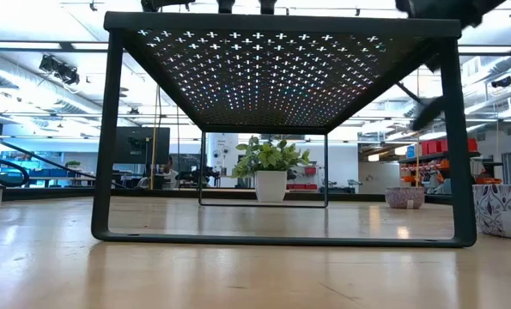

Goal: Pick & Place candle stick holders
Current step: Put the black candle holder on the shelf

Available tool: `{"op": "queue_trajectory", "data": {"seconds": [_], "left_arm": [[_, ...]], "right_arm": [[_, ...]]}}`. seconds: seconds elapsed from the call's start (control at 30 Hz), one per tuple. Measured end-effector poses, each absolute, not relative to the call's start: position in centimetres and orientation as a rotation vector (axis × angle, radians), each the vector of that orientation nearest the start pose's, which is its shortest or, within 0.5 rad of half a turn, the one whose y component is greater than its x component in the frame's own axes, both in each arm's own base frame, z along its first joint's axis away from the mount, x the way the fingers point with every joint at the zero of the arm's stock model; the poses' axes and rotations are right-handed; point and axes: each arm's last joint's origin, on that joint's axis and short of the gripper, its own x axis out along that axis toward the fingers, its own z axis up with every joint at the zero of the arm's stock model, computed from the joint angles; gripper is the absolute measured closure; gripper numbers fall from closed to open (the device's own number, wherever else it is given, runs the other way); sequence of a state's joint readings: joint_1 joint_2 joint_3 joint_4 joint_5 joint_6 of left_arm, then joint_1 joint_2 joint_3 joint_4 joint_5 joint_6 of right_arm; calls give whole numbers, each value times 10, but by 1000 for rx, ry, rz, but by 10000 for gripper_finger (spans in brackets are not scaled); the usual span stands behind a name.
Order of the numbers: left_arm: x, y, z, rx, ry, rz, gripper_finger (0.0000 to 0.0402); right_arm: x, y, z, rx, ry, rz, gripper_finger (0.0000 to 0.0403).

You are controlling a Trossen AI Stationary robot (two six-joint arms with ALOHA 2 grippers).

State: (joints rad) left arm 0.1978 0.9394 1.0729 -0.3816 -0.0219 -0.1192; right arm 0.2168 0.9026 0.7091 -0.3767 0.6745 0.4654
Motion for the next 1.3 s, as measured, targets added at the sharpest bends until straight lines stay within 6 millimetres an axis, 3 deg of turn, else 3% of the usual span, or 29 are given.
{"op": "queue_trajectory", "data": {"seconds": [0.27,0.47,0.63,0.97,1.3], "left_arm": [[189,38,385,-140,237,233,193],[189,39,384,-139,240,238,193],[189,39,384,-138,240,240,193],[189,39,384,-128,240,242,193],[189,39,385,-128,240,242,193]], "right_arm": [[195,27,285,51,-64,-433,403],[191,25,275,9,-250,-307,403],[195,22,250,-36,-267,-323,403],[217,11,227,-59,-282,-313,403],[233,-3,221,-33,-304,-293,403]]}}
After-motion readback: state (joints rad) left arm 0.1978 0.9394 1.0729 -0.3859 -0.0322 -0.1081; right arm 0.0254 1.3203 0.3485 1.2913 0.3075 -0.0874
